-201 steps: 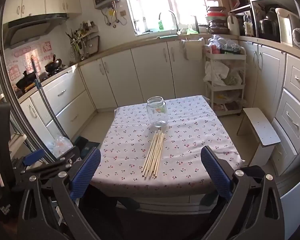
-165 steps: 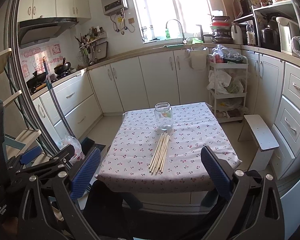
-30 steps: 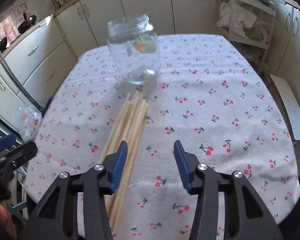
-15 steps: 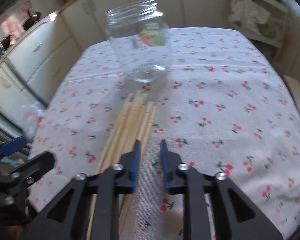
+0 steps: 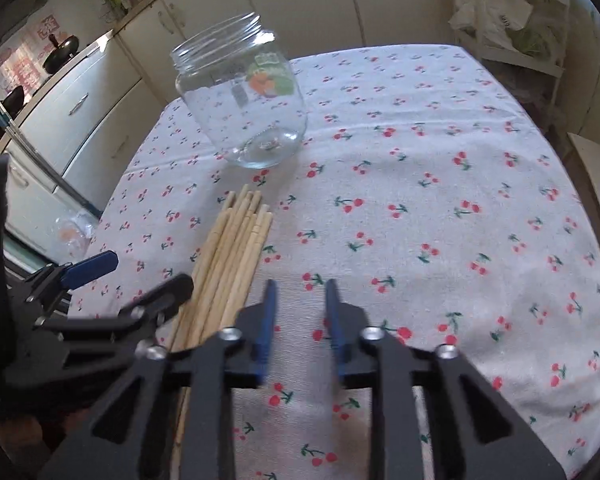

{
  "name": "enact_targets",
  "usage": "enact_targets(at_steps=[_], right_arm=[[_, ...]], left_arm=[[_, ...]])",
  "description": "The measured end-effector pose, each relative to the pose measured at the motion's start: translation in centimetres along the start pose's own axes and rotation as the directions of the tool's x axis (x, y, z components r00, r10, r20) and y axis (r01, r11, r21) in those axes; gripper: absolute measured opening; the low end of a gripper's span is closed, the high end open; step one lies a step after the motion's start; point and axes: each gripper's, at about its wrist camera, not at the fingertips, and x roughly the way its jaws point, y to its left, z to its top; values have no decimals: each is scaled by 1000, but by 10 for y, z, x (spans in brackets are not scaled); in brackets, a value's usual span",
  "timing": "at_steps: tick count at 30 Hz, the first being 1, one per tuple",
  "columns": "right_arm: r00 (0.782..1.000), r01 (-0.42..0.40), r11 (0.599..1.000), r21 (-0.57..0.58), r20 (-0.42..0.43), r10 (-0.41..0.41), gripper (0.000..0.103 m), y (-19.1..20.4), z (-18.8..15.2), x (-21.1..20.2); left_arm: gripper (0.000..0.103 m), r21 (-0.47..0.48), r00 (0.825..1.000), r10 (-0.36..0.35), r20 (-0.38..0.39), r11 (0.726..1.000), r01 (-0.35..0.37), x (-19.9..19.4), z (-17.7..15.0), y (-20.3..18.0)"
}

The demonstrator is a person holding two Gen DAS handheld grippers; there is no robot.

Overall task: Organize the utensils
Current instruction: 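Move both grippers down toward the bundle of wooden sticks, then close the left gripper on one wooden stick while the right gripper grasps another stick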

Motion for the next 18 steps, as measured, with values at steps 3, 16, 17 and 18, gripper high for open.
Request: enact_targets(at_steps=[3,16,17,18], right_arm=[[1000,-5,1000,11,4,5,32,0,-4,-3],[1000,-9,999,-32,-2,9,32,15,-7,6],[1000,-12,999,-41,0,12,32,17,-5,8],[1000,-9,999,-48,3,9,32,18,-4,10]], left_arm=[[91,-16,1000,17,4,1000,-17,4,2,5],[86,-1,999,46,8,999,-46,17,3,11],[85,-5,999,47,9,999,-47,17,4,12],[83,-7,999,46,9,999,-46,17,3,12]])
